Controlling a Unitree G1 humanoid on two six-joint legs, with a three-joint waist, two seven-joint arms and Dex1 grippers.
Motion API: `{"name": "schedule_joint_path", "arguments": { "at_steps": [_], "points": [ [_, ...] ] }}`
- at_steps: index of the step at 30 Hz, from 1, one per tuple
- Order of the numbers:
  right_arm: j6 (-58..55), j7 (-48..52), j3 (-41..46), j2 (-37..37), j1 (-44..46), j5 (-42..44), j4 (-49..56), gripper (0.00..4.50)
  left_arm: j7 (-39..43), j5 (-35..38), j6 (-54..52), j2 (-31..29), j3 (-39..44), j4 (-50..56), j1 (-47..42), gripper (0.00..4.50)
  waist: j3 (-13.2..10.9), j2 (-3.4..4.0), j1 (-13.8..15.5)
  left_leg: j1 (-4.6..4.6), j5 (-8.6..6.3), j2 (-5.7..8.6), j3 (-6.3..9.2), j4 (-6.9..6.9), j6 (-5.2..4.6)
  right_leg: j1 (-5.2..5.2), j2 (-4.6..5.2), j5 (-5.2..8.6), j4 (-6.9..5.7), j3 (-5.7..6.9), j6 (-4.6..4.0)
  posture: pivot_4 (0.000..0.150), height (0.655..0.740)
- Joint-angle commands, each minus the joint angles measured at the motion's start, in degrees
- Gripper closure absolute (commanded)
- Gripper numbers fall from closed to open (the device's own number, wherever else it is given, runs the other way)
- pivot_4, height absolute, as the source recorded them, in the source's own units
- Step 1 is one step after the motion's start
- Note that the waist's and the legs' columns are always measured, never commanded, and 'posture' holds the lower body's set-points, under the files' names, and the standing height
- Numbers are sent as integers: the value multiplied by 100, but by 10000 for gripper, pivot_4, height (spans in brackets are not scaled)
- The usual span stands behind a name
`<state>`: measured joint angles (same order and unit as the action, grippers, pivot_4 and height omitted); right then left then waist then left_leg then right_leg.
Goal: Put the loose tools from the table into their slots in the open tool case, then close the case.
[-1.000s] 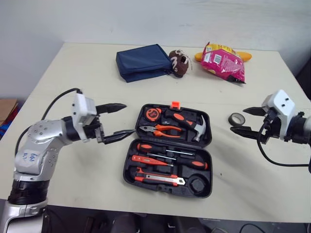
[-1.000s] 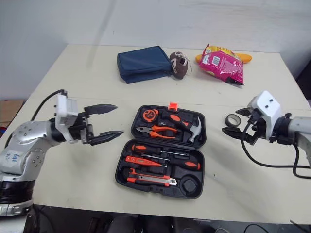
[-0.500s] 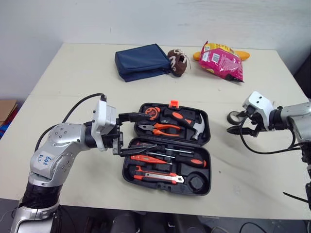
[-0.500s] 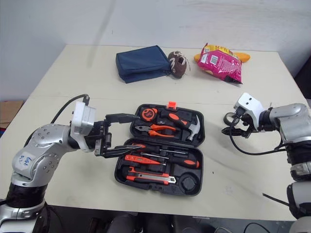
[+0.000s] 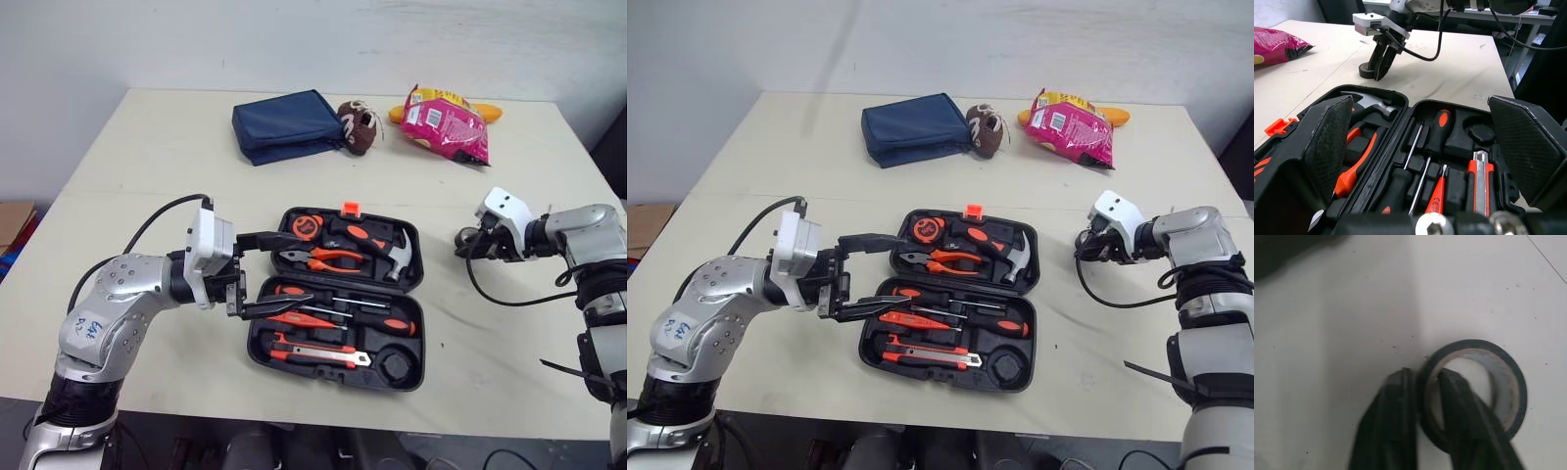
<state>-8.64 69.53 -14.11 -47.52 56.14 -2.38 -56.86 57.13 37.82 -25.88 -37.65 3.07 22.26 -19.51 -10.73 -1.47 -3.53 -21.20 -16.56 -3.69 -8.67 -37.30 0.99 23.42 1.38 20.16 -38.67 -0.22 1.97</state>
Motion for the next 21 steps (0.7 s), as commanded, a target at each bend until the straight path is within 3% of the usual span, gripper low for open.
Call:
{"name": "schedule_joint_path", "arguments": {
  "at_steps": [1,5,9,16,21],
  "points": [
    [430,84,237,-115,51,-10,69,44724,88,-50,198,-61,91,102,-4,0,0,0,-3,-1,1,0,0,0,-1,1,0,0,-2,0,0,1500,7400],
    [921,1451,1092,-135,-291,1315,1405,44724,536,-308,838,-35,-88,59,87,0,-1,2,-7,0,2,-1,0,4,1,2,-3,0,-4,1,-1,1500,7400],
    [110,2171,1183,-573,-1357,2033,3792,44724,966,-281,908,-220,-213,100,244,0,-4,8,31,-1,0,-6,9,17,4,4,-8,0,3,5,0,1500,7400],
    [-992,2034,1065,-1208,-3463,3087,7495,44724,997,-536,1154,-152,-401,82,355,0,-5,5,77,-8,-5,2,20,11,-5,-8,3,-4,19,11,8,1500,7400],
    [-1198,1758,895,-1359,-4203,3008,8308,44724,964,-663,1231,-172,-514,232,625,0,-8,-8,30,0,-5,1,20,11,-8,-12,3,-7,16,11,10,1500,7400]
  ]
}}
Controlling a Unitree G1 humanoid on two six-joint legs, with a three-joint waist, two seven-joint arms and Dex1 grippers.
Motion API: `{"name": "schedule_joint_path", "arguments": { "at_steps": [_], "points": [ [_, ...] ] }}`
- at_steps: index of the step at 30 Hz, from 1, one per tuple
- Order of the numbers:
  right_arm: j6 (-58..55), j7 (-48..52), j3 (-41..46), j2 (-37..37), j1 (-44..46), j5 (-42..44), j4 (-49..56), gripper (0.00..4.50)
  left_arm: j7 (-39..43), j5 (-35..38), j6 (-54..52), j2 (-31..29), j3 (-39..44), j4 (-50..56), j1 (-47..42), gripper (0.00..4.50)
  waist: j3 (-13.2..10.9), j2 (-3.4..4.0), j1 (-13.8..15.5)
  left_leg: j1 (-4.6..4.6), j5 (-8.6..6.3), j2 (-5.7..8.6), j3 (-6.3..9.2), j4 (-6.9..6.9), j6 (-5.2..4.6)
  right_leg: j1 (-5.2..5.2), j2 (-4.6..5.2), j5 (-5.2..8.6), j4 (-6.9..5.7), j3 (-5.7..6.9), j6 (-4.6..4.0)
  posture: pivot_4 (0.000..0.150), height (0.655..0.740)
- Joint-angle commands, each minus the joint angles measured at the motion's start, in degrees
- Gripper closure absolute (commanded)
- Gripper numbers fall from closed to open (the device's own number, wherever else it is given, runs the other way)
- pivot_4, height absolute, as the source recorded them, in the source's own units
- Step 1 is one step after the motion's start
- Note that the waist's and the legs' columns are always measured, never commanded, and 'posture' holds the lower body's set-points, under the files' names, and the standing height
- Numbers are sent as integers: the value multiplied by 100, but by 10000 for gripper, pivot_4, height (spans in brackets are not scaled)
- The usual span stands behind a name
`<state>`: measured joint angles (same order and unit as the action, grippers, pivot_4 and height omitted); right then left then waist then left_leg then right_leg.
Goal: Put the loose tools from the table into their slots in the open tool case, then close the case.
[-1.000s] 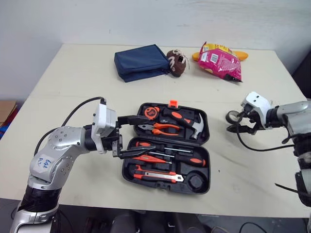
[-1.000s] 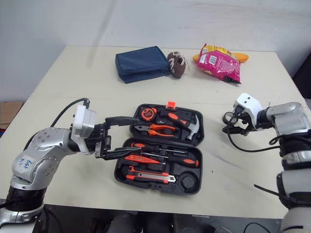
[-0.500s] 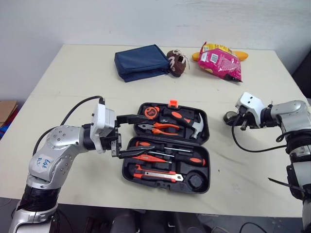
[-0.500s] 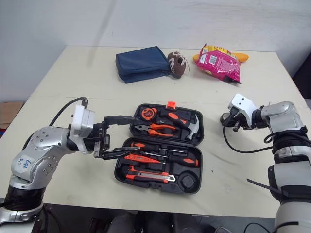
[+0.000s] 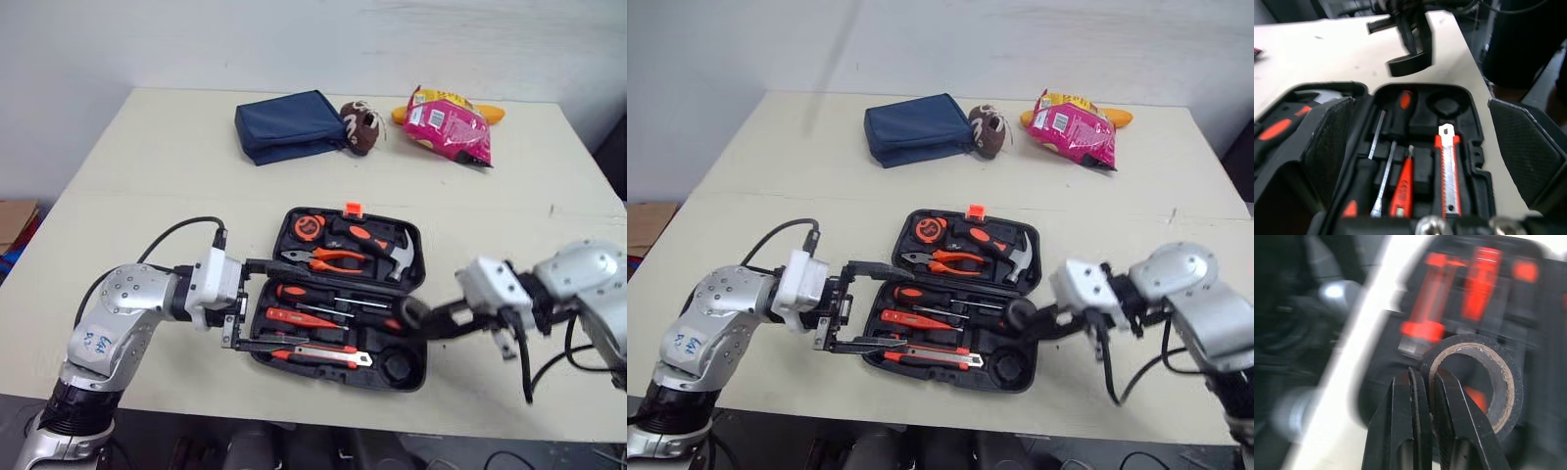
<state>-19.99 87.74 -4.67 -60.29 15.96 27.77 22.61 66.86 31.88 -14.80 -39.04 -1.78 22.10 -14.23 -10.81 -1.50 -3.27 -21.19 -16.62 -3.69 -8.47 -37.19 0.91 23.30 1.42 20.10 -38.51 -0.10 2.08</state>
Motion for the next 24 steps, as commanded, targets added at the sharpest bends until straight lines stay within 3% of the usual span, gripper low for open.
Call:
{"name": "schedule_joint_path", "arguments": {
  "at_steps": [1,10,24],
  "points": [
    [-19,-143,-166,-110,-279,-221,376,44724,-19,-66,109,-38,-18,255,125,0,1,-6,7,1,0,0,2,1,0,0,0,-1,0,1,-1,1500,7400],
    [-332,-658,-674,-19,-298,-828,448,44724,-219,143,-238,-35,-9,695,454,0,-1,-14,11,-1,2,0,4,1,-3,0,-1,0,2,0,-2,1500,7400],
    [-693,-700,-1170,-48,-391,-888,907,44724,-319,229,-378,-74,147,705,526,0,4,-32,23,-2,3,1,8,3,-5,-3,-1,0,9,2,-3,1500,7400]
  ]
}}
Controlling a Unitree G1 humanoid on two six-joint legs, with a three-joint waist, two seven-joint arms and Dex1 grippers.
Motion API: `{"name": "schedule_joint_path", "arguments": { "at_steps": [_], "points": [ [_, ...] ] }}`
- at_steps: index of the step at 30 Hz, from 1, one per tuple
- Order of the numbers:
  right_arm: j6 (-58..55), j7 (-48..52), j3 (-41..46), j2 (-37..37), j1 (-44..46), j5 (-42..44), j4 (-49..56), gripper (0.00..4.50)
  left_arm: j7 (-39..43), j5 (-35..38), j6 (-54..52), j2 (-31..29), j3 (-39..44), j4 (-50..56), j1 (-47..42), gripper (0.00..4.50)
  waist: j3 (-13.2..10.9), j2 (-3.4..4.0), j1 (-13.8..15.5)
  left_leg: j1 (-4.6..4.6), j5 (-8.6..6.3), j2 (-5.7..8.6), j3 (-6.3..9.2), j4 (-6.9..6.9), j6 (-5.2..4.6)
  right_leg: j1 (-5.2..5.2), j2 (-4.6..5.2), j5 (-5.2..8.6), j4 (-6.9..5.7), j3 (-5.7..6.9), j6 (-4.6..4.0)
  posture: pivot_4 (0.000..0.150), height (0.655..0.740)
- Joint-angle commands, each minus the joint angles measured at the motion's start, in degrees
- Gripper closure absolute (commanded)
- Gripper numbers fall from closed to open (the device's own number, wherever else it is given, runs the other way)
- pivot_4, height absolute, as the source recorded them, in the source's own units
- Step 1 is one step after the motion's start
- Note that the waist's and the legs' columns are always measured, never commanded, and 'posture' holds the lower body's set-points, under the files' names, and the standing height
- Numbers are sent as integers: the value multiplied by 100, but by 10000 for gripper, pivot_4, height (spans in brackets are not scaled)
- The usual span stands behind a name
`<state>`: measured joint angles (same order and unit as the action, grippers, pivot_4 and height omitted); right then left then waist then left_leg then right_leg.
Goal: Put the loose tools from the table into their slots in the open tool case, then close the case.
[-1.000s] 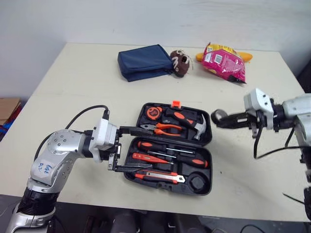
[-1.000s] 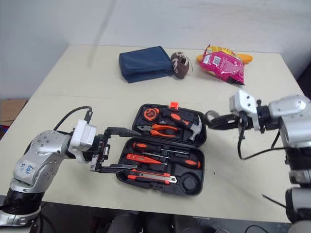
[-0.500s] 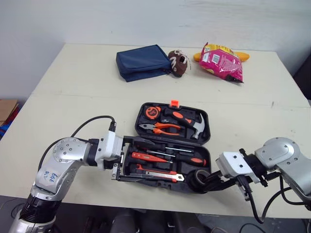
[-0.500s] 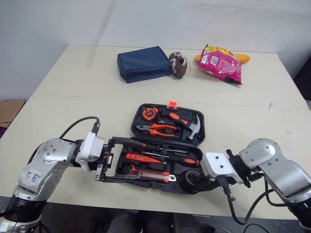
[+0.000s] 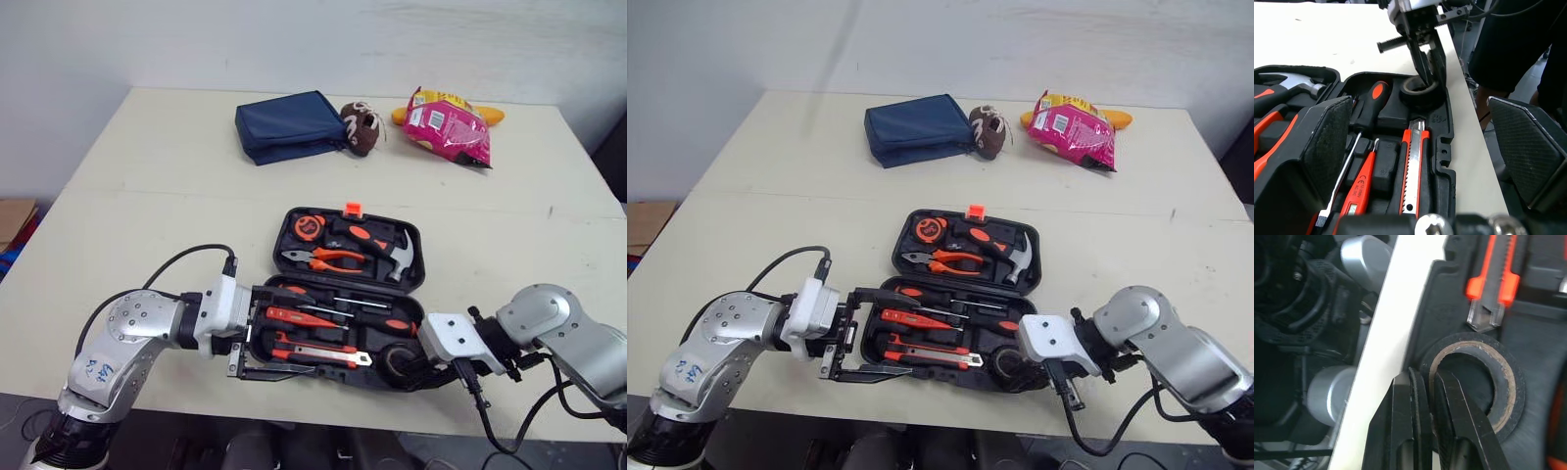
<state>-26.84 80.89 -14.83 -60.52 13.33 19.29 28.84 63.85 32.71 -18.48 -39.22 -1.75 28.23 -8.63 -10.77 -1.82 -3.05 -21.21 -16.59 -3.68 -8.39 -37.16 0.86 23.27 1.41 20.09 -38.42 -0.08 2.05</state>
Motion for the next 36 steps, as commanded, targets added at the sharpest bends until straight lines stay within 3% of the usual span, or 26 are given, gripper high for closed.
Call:
{"name": "schedule_joint_path", "arguments": {
  "at_steps": [1,11,15,25,32,36],
  "points": [
    [45,-59,-183,-25,-138,-140,255,44724,-13,148,-21,-66,152,91,-33,0,0,-1,-3,0,0,0,0,0,0,0,0,0,1,0,0,1500,7400],
    [-449,-341,-280,-3,322,-364,-110,44724,-73,144,-137,-77,149,114,-117,0,8,-19,-29,17,4,-3,1,1,-5,-20,0,-8,10,4,-9,1500,7400],
    [-1774,-592,-127,252,665,303,-73,44724,-162,122,-160,-44,109,171,-131,0,7,-20,-31,17,6,-6,1,0,-8,-24,1,-18,16,6,-12,1500,7400],
    [-1010,-494,-506,158,721,-254,-232,44724,-258,129,-178,-84,164,227,-69,0,6,-19,-16,9,5,-4,2,4,-12,-21,2,-22,31,11,-8,1500,7400],
    [-533,-521,-231,528,782,-86,-449,44724,-244,129,-142,-106,229,143,-73,0,8,-22,-53,13,7,-8,2,7,-8,-22,0,-25,30,13,-13,1500,7400],
    [209,-84,80,591,769,209,-746,28480,-225,119,-116,-96,260,78,-67,0,3,-16,-26,10,7,-6,1,6,-10,-22,1,-26,33,14,-12,1500,7400]
  ]
}}
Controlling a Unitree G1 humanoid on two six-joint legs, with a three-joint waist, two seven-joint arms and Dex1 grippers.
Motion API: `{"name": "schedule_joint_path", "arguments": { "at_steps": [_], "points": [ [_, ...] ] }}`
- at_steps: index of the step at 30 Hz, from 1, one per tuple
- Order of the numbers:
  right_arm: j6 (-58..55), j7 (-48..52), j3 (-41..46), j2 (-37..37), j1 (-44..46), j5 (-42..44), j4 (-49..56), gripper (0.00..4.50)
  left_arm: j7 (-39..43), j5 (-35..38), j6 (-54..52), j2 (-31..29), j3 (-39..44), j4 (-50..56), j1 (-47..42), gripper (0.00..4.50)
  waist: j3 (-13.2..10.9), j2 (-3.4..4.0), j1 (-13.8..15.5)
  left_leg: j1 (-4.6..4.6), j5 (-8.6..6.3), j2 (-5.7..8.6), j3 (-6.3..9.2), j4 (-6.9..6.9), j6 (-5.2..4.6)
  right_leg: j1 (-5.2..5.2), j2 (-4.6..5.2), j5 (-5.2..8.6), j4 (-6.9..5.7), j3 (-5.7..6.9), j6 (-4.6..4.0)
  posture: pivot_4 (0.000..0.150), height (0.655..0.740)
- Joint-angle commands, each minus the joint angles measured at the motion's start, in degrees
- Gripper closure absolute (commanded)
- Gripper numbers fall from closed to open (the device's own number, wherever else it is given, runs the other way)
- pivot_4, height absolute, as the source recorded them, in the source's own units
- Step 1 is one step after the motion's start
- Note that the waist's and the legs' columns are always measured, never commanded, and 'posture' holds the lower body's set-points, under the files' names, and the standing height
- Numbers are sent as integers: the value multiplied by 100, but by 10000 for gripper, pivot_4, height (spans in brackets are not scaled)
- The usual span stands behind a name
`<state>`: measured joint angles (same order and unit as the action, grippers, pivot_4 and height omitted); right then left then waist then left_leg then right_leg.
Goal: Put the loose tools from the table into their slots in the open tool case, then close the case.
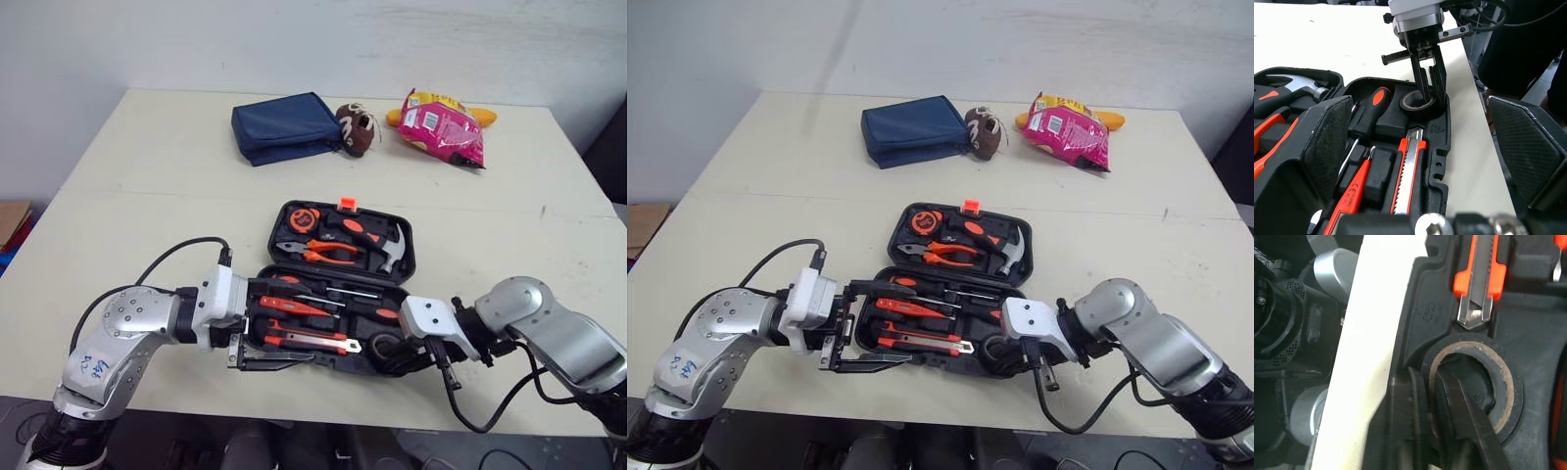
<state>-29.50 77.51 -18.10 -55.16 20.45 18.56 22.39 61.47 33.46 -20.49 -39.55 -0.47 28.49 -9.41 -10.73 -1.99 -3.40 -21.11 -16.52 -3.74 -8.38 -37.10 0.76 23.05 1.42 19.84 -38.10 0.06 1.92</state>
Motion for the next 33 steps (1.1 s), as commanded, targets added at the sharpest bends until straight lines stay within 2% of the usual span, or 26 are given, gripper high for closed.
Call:
{"name": "schedule_joint_path", "arguments": {
  "at_steps": [1,3,6,10,13,15,18,24,28,31,33],
  "points": [
    [568,336,536,133,26,460,-160,28480,13,45,90,-60,143,39,17,0,-1,1,23,-1,-1,1,0,0,-1,0,0,0,2,0,1,1500,7400],
    [606,518,752,202,-52,784,-247,28480,10,32,98,-59,162,10,19,0,-1,2,33,-6,-1,0,1,1,-2,0,0,-1,9,3,1,1500,7400],
    [903,912,809,65,-203,809,-383,28480,-11,21,91,-70,191,29,51,0,-1,1,43,-9,-3,0,1,2,-5,-1,0,0,17,4,2,1500,7400],
    [738,1002,1226,412,-386,1658,-336,28480,-97,17,74,-81,270,119,176,0,-2,1,31,-12,-8,0,0,1,-13,-1,3,0,22,4,2,1500,7400],
    [980,877,1111,563,-540,1399,-437,28480,-130,-8,103,-65,291,97,183,0,-2,1,38,-7,-8,-1,0,0,-12,-3,2,0,16,4,2,1500,7400],
    [1432,763,957,712,-677,976,-675,33385,-132,-17,122,-72,308,75,179,0,-2,1,40,-7,-8,0,2,0,-12,-3,3,0,15,6,2,1500,7400],
    [1934,688,826,895,-771,578,-1129,44724,-78,-6,109,-120,306,27,166,0,-2,1,36,-5,-8,2,1,-1,-12,-6,4,-2,16,5,5,1500,7400],
    [2976,648,497,1011,-911,-236,-2144,44724,-60,-50,99,-209,302,-113,93,0,0,-1,32,10,-7,1,0,-1,-11,-22,2,-2,18,6,5,1500,7400],
    [3149,477,472,1046,-931,-272,-2240,44724,-8,-87,143,-312,370,-262,63,0,5,-10,37,67,-18,2,1,4,-14,-80,6,-2,28,7,4,1500,7400],
    [2845,159,683,996,-913,-120,-2008,44724,-60,-271,385,-376,606,-791,-136,0,9,-16,35,93,-46,-1,2,9,-44,-107,7,0,35,9,1,1500,7400],
    [3057,183,714,878,-994,-212,-1975,44724,-85,-340,506,-409,760,-1209,-335,0,9,-16,33,97,-47,-3,2,8,-44,-109,8,-1,35,11,-2,1500,7400]
  ]
}}
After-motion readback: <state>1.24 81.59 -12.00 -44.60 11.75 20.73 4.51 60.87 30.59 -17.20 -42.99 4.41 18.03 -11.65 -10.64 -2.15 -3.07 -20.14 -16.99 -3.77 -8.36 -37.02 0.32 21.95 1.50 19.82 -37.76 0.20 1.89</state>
